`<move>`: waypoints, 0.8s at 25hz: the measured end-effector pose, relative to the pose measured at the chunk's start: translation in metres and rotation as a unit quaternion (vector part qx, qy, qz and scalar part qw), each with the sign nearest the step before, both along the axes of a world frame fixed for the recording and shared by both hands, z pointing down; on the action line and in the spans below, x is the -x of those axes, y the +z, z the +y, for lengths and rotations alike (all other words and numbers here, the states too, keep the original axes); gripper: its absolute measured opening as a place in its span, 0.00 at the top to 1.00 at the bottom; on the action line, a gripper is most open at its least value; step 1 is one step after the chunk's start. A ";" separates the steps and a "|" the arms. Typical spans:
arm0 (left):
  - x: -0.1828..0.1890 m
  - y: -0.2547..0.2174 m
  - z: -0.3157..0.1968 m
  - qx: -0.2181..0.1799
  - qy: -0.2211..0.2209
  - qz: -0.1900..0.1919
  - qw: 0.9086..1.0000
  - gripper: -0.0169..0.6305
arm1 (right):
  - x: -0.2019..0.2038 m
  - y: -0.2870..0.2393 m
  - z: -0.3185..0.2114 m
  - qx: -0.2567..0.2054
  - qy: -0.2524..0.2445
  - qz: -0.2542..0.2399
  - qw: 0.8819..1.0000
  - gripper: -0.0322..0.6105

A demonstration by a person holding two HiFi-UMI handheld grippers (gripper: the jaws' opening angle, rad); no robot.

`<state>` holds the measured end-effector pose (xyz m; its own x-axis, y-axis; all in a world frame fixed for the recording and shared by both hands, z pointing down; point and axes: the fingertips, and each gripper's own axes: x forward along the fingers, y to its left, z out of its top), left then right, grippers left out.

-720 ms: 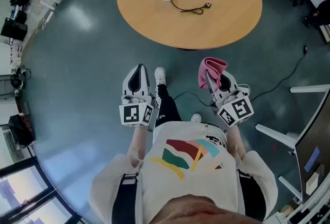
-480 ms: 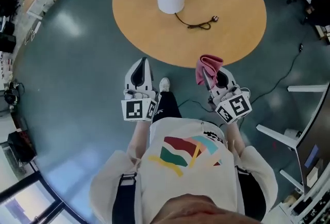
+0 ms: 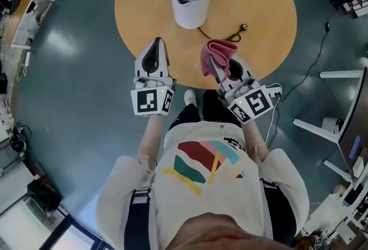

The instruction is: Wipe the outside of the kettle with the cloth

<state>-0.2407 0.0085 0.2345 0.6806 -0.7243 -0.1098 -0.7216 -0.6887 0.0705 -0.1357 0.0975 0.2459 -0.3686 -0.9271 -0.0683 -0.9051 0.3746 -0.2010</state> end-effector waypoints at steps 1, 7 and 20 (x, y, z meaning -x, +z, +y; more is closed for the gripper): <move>-0.001 0.001 -0.003 0.006 0.002 0.007 1.000 0.91 | -0.002 0.002 -0.008 0.000 0.001 0.001 1.000 0.89; -0.001 -0.008 -0.015 -0.014 -0.004 0.003 1.000 0.91 | -0.015 0.016 -0.047 0.010 -0.013 -0.018 1.000 0.89; -0.066 -0.007 -0.044 -0.025 -0.009 -0.039 0.999 0.91 | -0.026 0.053 -0.104 0.018 -0.043 0.050 0.998 0.89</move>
<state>-0.1744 -0.0358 0.2273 0.6758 -0.7312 -0.0925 -0.7355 -0.6772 -0.0209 -0.1092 -0.0060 0.2988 -0.4497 -0.8932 0.0046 -0.8863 0.4455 -0.1266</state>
